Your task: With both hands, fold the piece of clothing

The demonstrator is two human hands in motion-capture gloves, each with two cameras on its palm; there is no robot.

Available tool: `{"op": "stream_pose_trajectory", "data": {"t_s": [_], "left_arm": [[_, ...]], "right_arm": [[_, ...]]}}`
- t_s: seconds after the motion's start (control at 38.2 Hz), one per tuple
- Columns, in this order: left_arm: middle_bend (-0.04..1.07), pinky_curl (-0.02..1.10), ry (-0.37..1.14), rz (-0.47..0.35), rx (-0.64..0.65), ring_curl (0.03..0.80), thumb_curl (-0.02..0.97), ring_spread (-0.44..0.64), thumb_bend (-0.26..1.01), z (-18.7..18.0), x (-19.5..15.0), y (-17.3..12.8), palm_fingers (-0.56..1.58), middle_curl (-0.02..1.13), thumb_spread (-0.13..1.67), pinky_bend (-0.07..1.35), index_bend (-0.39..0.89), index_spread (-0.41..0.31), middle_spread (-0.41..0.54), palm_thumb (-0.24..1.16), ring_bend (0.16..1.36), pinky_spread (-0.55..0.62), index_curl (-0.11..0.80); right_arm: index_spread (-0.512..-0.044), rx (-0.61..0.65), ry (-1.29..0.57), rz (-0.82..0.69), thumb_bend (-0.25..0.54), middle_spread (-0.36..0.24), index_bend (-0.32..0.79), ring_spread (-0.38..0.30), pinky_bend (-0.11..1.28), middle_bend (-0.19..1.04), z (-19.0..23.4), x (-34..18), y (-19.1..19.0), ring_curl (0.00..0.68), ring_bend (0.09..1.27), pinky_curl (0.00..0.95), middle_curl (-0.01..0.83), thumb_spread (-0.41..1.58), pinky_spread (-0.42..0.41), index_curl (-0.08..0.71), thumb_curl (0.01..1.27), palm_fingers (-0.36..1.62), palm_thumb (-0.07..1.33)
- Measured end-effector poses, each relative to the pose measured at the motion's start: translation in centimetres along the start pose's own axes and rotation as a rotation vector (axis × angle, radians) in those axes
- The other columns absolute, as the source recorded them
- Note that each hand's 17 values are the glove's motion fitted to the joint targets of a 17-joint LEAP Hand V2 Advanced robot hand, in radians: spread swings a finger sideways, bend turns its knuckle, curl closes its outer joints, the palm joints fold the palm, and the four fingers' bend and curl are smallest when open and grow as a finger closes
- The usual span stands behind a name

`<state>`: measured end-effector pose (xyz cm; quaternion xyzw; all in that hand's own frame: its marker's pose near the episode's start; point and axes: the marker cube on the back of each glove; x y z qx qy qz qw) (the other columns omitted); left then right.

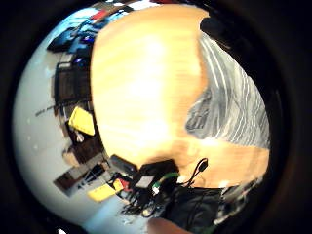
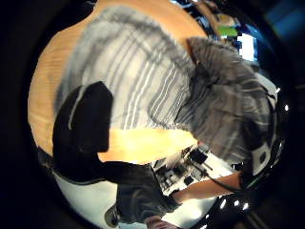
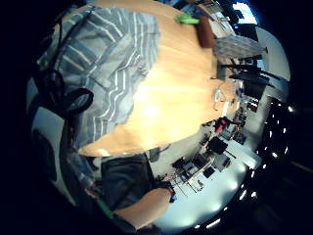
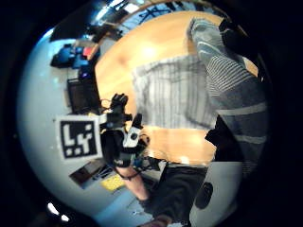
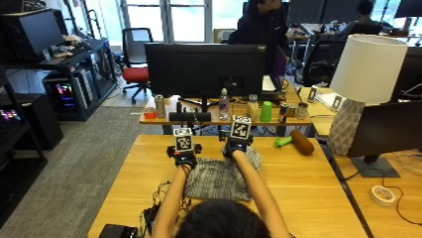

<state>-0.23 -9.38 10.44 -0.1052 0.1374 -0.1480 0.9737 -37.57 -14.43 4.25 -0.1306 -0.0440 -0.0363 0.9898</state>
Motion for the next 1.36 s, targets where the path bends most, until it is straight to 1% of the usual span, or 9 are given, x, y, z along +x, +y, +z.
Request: {"op": "stream_pose_trajectory", "data": {"t_s": [0.16, 0.24, 0.31, 0.37, 0.52, 0.71, 0.81, 1.07, 1.36], "left_arm": [[0.17, 0.31, -0.100, -0.207, 0.173, 0.277, 0.285, 0.31, 0.13, -4.8, -5.4, -1.0, 0.27, 0.27, 1.27, 0.48, 0.27, -0.081, 0.165, 0.31, 0.62, 0.36, 0.348], [0.17, 0.31, -0.137, -0.275, 0.194, 0.278, 0.285, 0.29, 0.15, -5.5, -7.6, -1.7, 0.28, 0.27, 1.33, 0.46, 0.27, -0.082, 0.152, 0.35, 0.60, 0.35, 0.362], [0.19, 0.29, -0.166, -0.338, 0.167, 0.267, 0.296, 0.26, 0.19, -6.2, -9.7, -0.1, 0.37, 0.28, 1.40, 0.41, 0.34, -0.091, 0.117, 0.40, 0.56, 0.34, 0.388], [0.18, 0.29, -0.146, -0.336, 0.173, 0.265, 0.298, 0.25, 0.20, -6.1, -10.6, -0.5, 0.39, 0.28, 1.43, 0.40, 0.34, -0.094, 0.103, 0.42, 0.55, 0.33, 0.395], [0.16, 0.30, -0.106, -0.317, 0.174, 0.267, 0.306, 0.23, 0.21, -5.2, -11.9, -2.5, 0.41, 0.29, 1.48, 0.37, 0.32, -0.098, 0.082, 0.44, 0.52, 0.32, 0.407], [0.15, 0.31, -0.097, -0.313, 0.159, 0.272, 0.310, 0.22, 0.21, -5.1, -12.6, -2.3, 0.41, 0.29, 1.52, 0.35, 0.28, -0.098, 0.075, 0.43, 0.51, 0.31, 0.412], [0.14, 0.31, -0.104, -0.315, 0.171, 0.275, 0.313, 0.22, 0.21, -5.8, -12.2, -1.3, 0.40, 0.29, 1.53, 0.35, 0.26, -0.094, 0.076, 0.43, 0.50, 0.31, 0.414], [0.14, 0.32, -0.123, -0.299, 0.181, 0.279, 0.310, 0.22, 0.17, -7.6, -11.3, -0.2, 0.40, 0.27, 1.51, 0.35, 0.22, -0.092, 0.084, 0.38, 0.49, 0.32, 0.423], [0.14, 0.33, -0.099, -0.291, 0.153, 0.284, 0.298, 0.22, 0.11, -8.2, -11.2, -0.4, 0.40, 0.26, 1.47, 0.34, 0.20, -0.092, 0.088, 0.32, 0.49, 0.32, 0.431]], "right_arm": [[-0.263, -0.030, -0.123, -0.060, -0.025, -0.128, -0.12, -0.223, 0.89, 0.54, 4.0, -7.2, -0.8, 0.502, 0.94, 0.467, 0.544, 0.69, -0.294, 0.036, 0.54, 1.06, 1.10], [-0.268, -0.148, -0.210, -0.107, -0.030, -0.128, -0.13, -0.224, 0.90, 0.57, 7.1, -10.4, -1.0, 0.503, 0.96, 0.469, 0.550, 0.66, -0.298, -0.003, 0.55, 1.04, 1.08], [-0.284, -0.323, -0.381, -0.075, -0.032, -0.099, -0.24, -0.221, 1.04, 0.38, 10.9, -13.1, -1.7, 0.532, 1.07, 0.498, 0.499, 0.76, -0.321, -0.063, 0.54, 0.80, 1.04], [-0.284, -0.324, -0.502, -0.037, -0.065, -0.067, -0.19, -0.191, 1.11, 0.25, 12.5, -14.2, -2.7, 0.531, 1.07, 0.514, 0.469, 0.85, -0.284, -0.051, 0.50, 0.59, 0.96], [-0.280, -0.172, -0.730, -0.191, -0.059, -0.019, -0.08, -0.112, 1.12, 0.23, 12.6, -15.8, -3.8, 0.475, 1.01, 0.478, 0.440, 1.01, -0.156, -0.034, 0.43, 0.45, 0.79], [-0.277, -0.091, -0.773, -0.340, -0.022, 0.010, -0.02, -0.082, 1.08, 0.28, 9.4, -14.5, -2.4, 0.425, 0.98, 0.425, 0.439, 1.15, -0.089, -0.014, 0.38, 0.52, 0.74], [-0.298, 0.097, -0.650, -0.291, -0.013, 0.003, 0.05, -0.079, 0.98, 0.33, 3.8, -10.9, -1.3, 0.411, 0.92, 0.398, 0.451, 1.21, -0.048, 0.014, 0.37, 0.50, 0.73], [-0.313, 0.262, -0.514, -0.343, -0.011, 0.001, 0.06, -0.052, 0.90, 0.32, -6.6, -3.4, 0.4, 0.389, 0.85, 0.363, 0.437, 1.28, 0.033, 0.039, 0.33, 0.48, 0.73], [-0.308, 0.317, -0.500, -0.268, -0.011, 0.000, 0.07, -0.034, 0.83, 0.30, -10.1, 2.4, 2.0, 0.377, 0.81, 0.342, 0.424, 1.31, 0.071, 0.070, 0.32, 0.52, 0.72]]}}
